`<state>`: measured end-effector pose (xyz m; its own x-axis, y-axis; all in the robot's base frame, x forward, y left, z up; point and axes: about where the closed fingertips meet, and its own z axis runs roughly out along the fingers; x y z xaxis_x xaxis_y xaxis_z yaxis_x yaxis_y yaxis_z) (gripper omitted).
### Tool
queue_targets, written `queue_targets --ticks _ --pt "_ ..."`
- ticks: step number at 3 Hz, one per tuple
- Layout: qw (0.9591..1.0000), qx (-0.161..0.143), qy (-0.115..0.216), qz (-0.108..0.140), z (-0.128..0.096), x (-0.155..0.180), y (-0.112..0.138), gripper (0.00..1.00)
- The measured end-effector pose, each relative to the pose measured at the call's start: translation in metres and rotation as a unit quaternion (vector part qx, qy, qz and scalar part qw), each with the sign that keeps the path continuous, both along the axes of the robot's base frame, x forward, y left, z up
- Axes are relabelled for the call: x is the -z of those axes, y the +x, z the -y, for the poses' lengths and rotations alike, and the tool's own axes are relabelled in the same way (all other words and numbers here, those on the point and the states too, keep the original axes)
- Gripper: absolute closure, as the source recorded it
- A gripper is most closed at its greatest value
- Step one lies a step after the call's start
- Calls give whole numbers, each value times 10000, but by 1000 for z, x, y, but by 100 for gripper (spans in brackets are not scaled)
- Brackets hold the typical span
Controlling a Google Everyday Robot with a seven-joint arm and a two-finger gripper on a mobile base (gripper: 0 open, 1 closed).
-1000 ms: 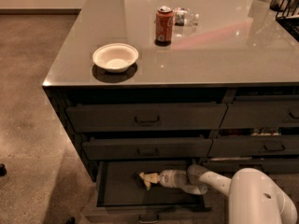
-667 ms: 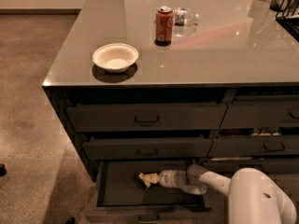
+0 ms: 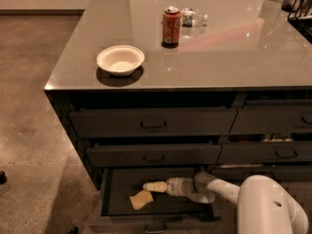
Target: Place sponge into bottom drawer
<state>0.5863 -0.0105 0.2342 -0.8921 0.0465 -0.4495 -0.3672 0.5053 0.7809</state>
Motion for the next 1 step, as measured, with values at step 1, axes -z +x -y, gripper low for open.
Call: queue_targets --ticks 1 --pt "10000 0 0 0 0 0 0 0"
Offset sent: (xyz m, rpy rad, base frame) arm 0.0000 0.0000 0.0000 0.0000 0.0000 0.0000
